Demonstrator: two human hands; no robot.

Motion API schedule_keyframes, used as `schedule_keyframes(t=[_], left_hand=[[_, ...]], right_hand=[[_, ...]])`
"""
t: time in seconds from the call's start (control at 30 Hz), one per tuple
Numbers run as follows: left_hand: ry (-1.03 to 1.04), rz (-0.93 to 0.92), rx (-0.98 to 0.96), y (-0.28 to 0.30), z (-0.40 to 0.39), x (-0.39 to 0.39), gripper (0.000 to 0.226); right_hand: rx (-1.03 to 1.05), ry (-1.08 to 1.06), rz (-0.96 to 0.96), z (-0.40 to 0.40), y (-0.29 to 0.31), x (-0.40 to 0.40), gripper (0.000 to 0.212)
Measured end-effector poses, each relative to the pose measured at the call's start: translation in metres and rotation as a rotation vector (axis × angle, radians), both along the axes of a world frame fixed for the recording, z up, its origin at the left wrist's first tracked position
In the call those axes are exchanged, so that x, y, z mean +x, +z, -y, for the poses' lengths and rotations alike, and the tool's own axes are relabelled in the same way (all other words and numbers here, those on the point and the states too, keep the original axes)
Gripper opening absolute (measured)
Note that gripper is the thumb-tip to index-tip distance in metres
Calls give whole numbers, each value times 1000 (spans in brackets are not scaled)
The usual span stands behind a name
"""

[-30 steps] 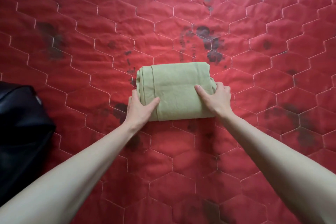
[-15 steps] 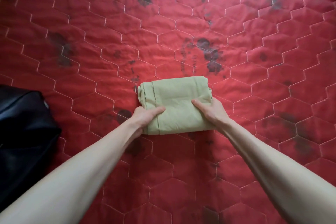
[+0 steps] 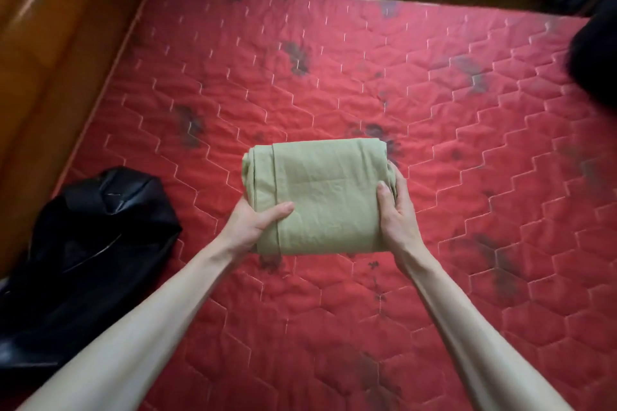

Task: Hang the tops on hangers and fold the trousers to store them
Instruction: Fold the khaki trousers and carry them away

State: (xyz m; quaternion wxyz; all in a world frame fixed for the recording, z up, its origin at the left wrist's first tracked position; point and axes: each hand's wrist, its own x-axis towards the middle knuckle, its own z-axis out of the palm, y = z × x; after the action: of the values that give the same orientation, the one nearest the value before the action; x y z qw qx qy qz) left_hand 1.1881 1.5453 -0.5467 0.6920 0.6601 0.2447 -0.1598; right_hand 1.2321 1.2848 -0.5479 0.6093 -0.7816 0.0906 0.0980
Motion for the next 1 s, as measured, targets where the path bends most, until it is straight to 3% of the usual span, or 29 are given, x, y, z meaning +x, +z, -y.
schedule_keyframes(t=[0.27,0.5,0.6,0.83,1.0], left_hand=[[198,183,-66,163,14,-76,50],[489,299,-34,271,24,-172,53],[569,367,-16,303,21,-209,48],[736,495,91,350,-12,-303,62],[912,468,169,370,-40,-387,79]], right_hand=[[71,68,46,-2,160,-40,36],[66,282,30,-28,282,-82,36],[95,367,19,-46,314,-98,30],[150,602,-69,-109,361,-147,54],[132,789,-65,-173,381,-201,65]])
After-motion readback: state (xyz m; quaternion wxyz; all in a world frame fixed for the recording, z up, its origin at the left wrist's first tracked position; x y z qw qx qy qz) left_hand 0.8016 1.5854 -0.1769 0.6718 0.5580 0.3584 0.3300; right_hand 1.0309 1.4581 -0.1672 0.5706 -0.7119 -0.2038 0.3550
